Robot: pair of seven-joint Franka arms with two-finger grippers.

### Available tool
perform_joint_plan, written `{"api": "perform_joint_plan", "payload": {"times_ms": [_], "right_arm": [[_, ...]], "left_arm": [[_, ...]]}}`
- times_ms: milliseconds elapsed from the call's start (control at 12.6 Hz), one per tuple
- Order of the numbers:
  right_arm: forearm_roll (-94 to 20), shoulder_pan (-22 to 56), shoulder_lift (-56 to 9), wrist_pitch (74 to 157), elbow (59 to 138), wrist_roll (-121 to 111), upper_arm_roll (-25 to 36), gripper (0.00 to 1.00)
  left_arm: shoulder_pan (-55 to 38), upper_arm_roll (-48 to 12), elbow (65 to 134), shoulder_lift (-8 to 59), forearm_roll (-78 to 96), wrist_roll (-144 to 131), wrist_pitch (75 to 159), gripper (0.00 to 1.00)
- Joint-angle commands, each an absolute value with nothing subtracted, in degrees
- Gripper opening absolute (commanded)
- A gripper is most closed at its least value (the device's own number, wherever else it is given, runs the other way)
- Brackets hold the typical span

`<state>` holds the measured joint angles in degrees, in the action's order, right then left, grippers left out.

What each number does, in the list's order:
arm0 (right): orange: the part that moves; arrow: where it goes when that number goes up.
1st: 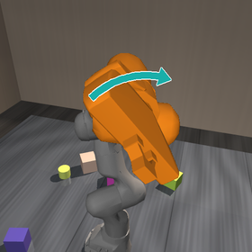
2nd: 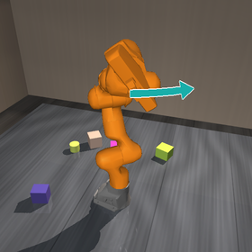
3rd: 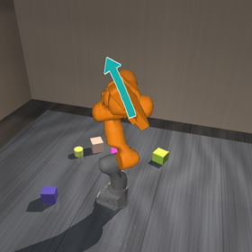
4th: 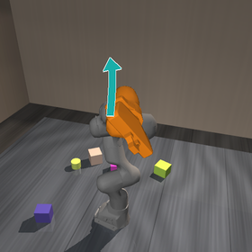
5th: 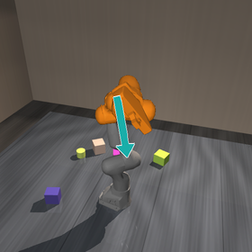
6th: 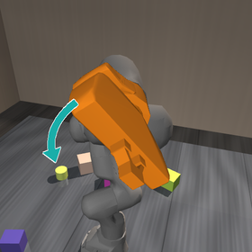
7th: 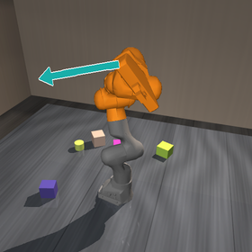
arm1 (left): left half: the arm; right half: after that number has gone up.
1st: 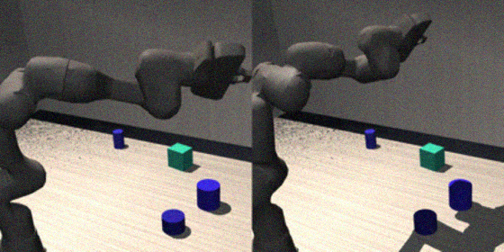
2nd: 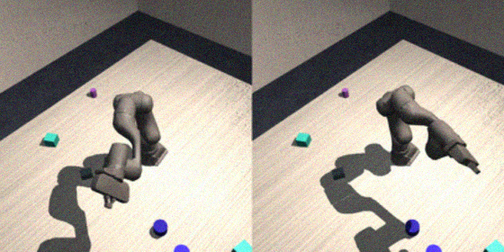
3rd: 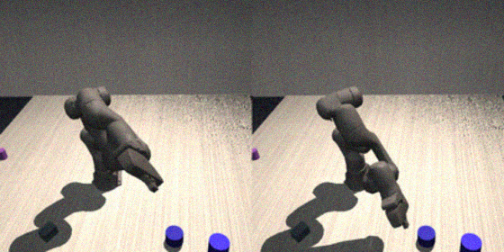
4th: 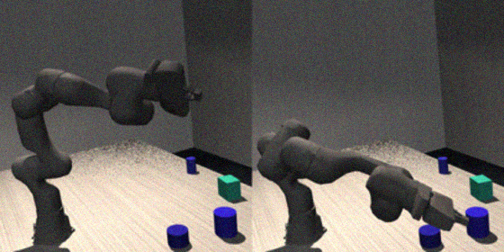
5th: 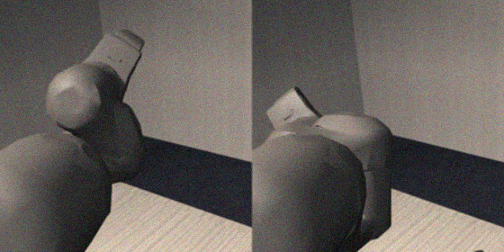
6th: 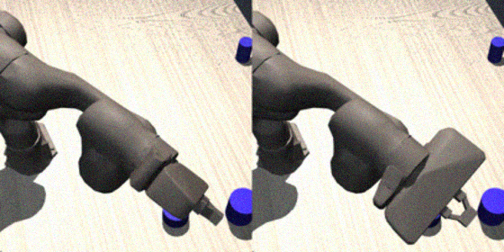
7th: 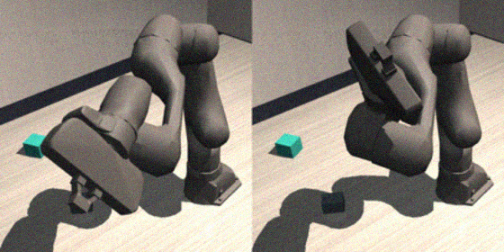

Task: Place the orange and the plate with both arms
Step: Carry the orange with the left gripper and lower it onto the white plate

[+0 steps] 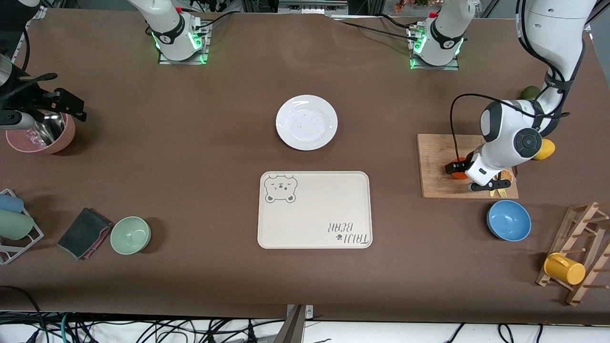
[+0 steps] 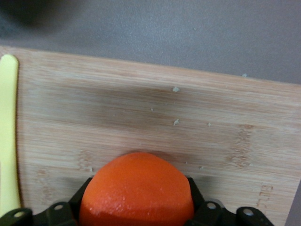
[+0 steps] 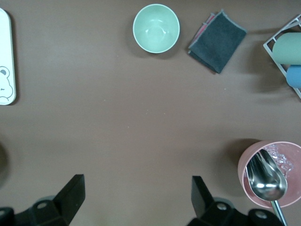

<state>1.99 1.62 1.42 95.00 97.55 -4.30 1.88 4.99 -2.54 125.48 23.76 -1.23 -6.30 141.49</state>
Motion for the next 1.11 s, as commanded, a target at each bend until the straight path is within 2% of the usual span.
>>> {"api": "perform_joint_plan", "payload": {"times_ms": [0,159,238,476,793,1031], "right_arm": [[1.58,1.41,1.93,94.31,97.12,-3.43,0.35,1.0],[1.58,1.41,1.93,94.31,97.21,-3.43,0.26,1.0],[1.76,1.41,1.93,94.39,97.12,-3.17,0.18,1.0],[1.67,1.32,1.85,94.39,97.03,-3.43,0.35,1.0],[1.58,1.32,1.84,94.31,96.68,-3.34,0.26,1.0],[1.58,1.32,1.76,94.31,96.68,-3.43,0.35,1.0]], "left_arm": [[3.87,-2.55,125.25,23.73,-0.53,-6.06,141.86,0.49],[2.21,-2.72,124.63,21.99,-0.35,-7.81,140.02,0.39],[0.37,-3.77,123.76,21.54,-0.26,-12.61,138.01,0.38],[-3.95,-10.26,122.34,21.36,-0.35,-30.53,136.85,0.38],[-5.97,-24.49,120.16,21.71,-0.35,-51.98,136.85,0.38],[-15.87,-26.28,117.26,23.46,-0.35,-64.3,136.85,0.38]]}}
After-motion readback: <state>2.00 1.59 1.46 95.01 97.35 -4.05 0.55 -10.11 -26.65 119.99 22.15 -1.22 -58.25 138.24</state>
